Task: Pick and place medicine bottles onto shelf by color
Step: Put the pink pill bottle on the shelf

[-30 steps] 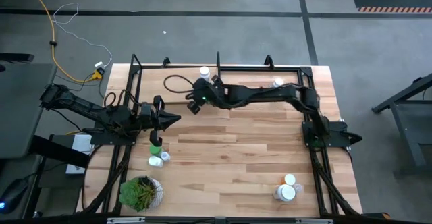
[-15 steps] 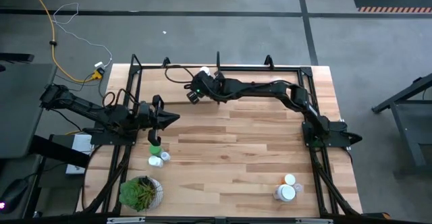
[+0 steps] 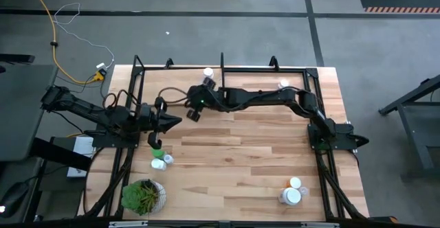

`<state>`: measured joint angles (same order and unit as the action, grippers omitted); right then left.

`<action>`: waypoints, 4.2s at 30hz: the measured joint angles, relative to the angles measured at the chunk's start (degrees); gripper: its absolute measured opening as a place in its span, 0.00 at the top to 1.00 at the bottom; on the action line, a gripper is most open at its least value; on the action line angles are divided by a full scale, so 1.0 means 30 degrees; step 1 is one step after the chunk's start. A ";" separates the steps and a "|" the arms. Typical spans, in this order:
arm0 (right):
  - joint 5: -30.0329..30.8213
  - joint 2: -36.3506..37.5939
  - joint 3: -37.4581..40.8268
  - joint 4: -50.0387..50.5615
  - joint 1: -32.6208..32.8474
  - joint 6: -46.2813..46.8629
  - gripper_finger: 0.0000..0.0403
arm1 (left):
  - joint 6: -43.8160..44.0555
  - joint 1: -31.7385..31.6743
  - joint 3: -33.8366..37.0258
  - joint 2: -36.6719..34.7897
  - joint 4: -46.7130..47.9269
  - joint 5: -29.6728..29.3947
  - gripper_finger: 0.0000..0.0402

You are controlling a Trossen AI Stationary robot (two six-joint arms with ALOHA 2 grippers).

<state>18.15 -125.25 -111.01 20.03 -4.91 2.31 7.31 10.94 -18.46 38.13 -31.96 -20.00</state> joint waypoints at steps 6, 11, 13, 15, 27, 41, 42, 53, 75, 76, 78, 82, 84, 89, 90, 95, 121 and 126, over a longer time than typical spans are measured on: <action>-0.1831 -0.0036 0.0952 -0.1754 -0.0821 -0.0184 0.71 | -0.0239 0.0747 0.0000 -0.0390 -0.0255 0.0353 1.00; -0.3262 -0.0036 0.2207 -0.2106 -0.1727 0.0934 0.71 | -0.0656 0.1164 0.0000 -0.0581 -0.0262 0.0301 1.00; -0.3285 -0.0043 0.2726 -0.2220 -0.2009 0.1233 0.71 | -0.0660 0.1165 0.0000 -0.0589 -0.0265 0.0169 1.00; -0.3281 -0.0058 0.2930 -0.2269 -0.2232 0.1378 0.71 | -0.0663 0.1169 0.0000 -0.0589 -0.0251 0.0158 1.00; -0.0371 0.0051 0.2933 -0.0731 -0.2361 0.0930 0.71 | -0.0866 0.1172 0.0000 -0.0588 -0.0131 -0.0126 1.00; 0.1477 0.0522 0.2926 0.1722 -0.2352 0.0858 0.71 | -0.0867 0.1172 0.0007 -0.0575 0.0022 -0.0118 1.00; 0.1783 0.0565 0.2919 0.1819 -0.2352 0.0875 0.71 | -0.0860 0.1165 0.0007 -0.0575 0.0039 -0.0118 1.00; 0.2561 0.1275 0.2919 0.2521 -0.2367 0.1750 0.71 | -0.0852 0.1168 0.0010 -0.0575 0.0170 -0.0118 1.00; 0.2901 -0.0314 0.2919 -0.0233 -0.2389 0.6200 0.71 | -0.0801 0.1165 0.0015 -0.0604 -0.0037 -0.0694 1.00; 0.2944 -0.0357 0.2919 -0.0267 -0.2455 0.6265 0.71 | -0.0801 0.1172 0.0015 -0.0604 -0.0029 -0.0689 1.00; 0.2942 -0.0377 0.2919 0.0025 -0.2555 0.6649 0.71 | -0.0809 0.1172 0.0015 -0.0604 -0.0037 -0.0694 1.00; 0.3127 -0.0379 0.2919 0.0064 -0.2692 0.7092 0.71 | -0.0801 0.1169 0.0015 -0.0604 -0.0026 -0.0694 1.00; 0.3014 -0.0379 0.2919 0.0177 -0.2783 0.7454 0.71 | -0.0645 0.1171 0.0015 -0.0604 -0.0028 -0.0687 1.00; 0.2314 -0.0564 0.2919 0.0773 -0.3062 0.8290 0.71 | -0.0633 0.1170 0.0015 -0.0604 -0.0017 -0.0690 1.00; 0.2327 -0.0593 0.2921 0.0880 -0.3114 0.8291 0.71 | -0.0583 0.1172 0.0015 -0.0604 -0.0021 -0.0687 1.00; 0.2405 -0.0904 0.2911 0.0897 -0.3248 0.8282 0.71 | -0.0520 0.1165 0.0015 -0.0604 -0.0020 -0.0687 1.00; 0.3437 -0.1005 0.2911 0.0638 -0.3241 0.6174 0.59 | -0.0517 0.1170 0.0015 -0.0604 -0.0011 -0.0687 1.00; 0.3577 -0.1005 0.2911 0.0612 -0.3227 0.6126 0.46 | -0.0651 0.1172 0.0015 -0.0604 -0.0012 -0.0687 1.00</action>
<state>28.88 -128.27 -102.28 21.86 -14.59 20.69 5.36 14.46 -18.41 36.32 -32.00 -22.06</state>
